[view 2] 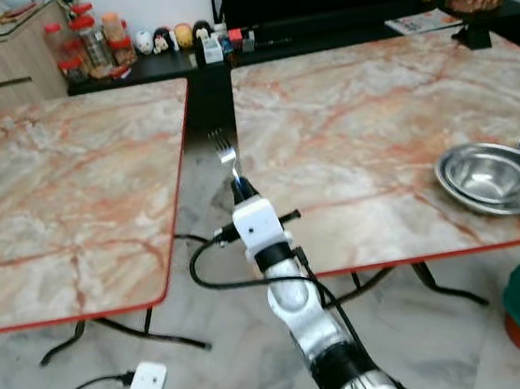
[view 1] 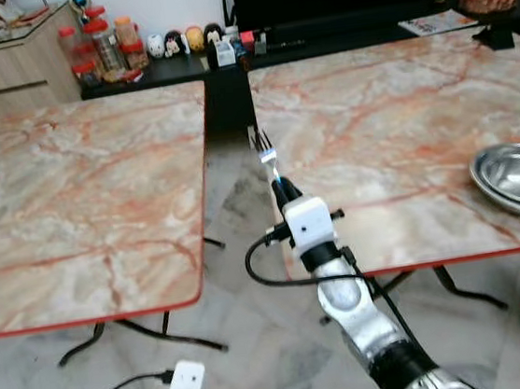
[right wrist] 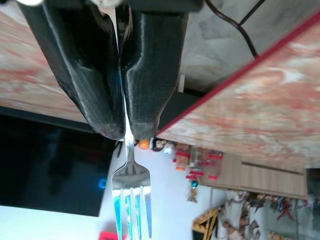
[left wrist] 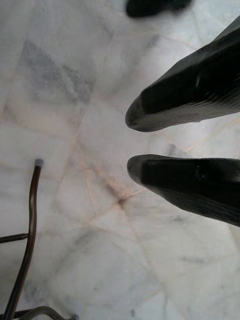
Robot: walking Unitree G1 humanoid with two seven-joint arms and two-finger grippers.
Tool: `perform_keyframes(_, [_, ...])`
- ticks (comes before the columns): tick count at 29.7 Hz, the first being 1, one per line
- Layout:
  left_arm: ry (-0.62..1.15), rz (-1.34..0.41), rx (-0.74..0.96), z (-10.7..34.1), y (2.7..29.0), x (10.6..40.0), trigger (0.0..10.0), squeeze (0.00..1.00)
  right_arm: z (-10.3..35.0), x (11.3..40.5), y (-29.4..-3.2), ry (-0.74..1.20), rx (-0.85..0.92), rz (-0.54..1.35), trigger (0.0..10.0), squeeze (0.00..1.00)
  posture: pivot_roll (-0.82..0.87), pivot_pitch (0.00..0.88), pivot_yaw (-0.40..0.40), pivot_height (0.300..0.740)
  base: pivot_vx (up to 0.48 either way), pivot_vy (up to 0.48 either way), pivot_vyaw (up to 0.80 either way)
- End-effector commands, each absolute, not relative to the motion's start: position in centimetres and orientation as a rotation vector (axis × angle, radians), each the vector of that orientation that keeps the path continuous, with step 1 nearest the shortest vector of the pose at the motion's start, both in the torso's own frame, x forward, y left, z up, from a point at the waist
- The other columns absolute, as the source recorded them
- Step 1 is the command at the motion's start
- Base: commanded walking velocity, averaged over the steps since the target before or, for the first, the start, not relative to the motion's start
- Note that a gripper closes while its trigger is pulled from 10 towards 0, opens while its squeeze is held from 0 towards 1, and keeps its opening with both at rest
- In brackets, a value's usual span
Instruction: Setting the table
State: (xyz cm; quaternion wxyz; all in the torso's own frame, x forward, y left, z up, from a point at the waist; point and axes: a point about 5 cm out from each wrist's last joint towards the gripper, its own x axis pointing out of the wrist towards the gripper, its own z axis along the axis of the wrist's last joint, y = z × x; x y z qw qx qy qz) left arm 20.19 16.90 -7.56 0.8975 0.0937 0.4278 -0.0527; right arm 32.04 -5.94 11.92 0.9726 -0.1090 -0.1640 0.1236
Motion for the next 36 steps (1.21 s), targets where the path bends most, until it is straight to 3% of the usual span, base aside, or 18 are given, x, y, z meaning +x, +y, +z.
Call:
perform_keyframes(1, [0.902,-0.12,0.19,-7.75,16.44,19.96,10.0,0.0,12.43,32.09,-6.08,-0.356,-0.225,0.245,10.0,0.0,-0.09,0.0,0.084,0.74,0.0,-0.412,0.0])
perform_keyframes(36, [0.9,-0.1,0.173,-7.73,16.42,20.0,10.0,0.0,12.16,32.6,-6.89,-0.31,-0.219,0.199,10.0,0.0,-0.08,0.0,0.078,0.74,0.0,-0.413,0.0])
